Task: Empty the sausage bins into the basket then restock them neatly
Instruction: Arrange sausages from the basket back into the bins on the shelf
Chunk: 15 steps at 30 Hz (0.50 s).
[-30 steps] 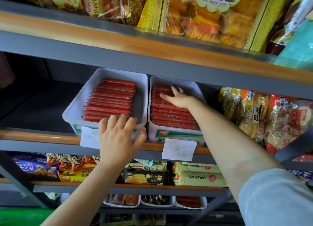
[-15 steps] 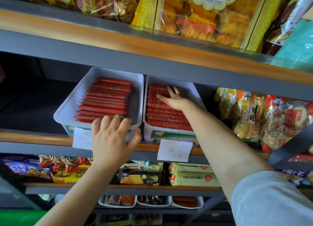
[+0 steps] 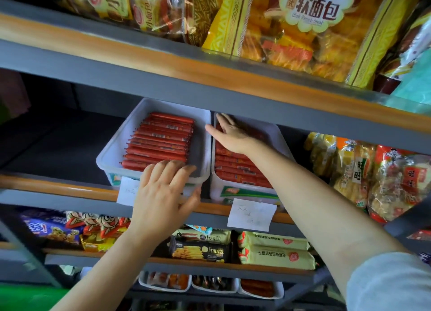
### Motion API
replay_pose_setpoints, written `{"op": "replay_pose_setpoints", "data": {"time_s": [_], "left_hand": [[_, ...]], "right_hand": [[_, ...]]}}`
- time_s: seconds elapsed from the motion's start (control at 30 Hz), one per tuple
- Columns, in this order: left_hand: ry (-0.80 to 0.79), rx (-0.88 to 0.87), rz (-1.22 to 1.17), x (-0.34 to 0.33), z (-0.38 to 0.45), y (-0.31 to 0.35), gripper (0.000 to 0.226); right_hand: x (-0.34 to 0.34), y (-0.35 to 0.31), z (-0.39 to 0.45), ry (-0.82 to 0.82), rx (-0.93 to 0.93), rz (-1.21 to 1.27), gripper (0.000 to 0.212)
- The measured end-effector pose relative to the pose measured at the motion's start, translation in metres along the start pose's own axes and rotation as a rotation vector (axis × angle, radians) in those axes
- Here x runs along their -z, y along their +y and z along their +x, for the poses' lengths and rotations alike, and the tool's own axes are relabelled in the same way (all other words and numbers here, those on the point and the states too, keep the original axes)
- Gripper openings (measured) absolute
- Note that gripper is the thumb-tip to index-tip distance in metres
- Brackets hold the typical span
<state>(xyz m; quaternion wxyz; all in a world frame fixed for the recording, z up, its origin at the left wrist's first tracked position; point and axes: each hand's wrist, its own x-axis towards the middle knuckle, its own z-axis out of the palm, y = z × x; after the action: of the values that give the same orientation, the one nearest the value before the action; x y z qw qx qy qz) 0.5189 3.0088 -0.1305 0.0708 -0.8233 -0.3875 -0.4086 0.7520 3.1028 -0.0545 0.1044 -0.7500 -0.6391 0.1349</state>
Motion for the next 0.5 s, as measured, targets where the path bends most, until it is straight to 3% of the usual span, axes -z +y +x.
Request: {"op": "replay_pose_setpoints", "data": {"time_s": [0.07, 0.2, 0.3, 0.37, 0.5], "left_hand": [[0.063, 0.081, 0.009, 0.01, -0.008, -0.015, 0.044], [0.124, 0.443, -0.071, 0.023, -0.017, -0.057, 0.075], [0.082, 0.59, -0.426, 0.025, -0.019, -0.073, 0.095], [0.093, 0.649, -0.668, 0.022, -0.022, -0.076, 0.093], [0.131, 0.648, -0.709, 0.02, -0.022, -0.081, 0.071]], "right_hand": [[-0.001, -0.033, 0.002, -0.04, 0.069, 0.053, 0.083], [-0.019, -0.092, 0.021, -0.162, 0.145, -0.161, 0.098], [-0.033, -0.121, 0.037, -0.278, 0.118, -0.244, 0.119], [-0.036, -0.132, 0.046, -0.304, 0.072, -0.278, 0.131], [-0.037, -0.141, 0.06, -0.287, 0.011, -0.288, 0.143]]}}
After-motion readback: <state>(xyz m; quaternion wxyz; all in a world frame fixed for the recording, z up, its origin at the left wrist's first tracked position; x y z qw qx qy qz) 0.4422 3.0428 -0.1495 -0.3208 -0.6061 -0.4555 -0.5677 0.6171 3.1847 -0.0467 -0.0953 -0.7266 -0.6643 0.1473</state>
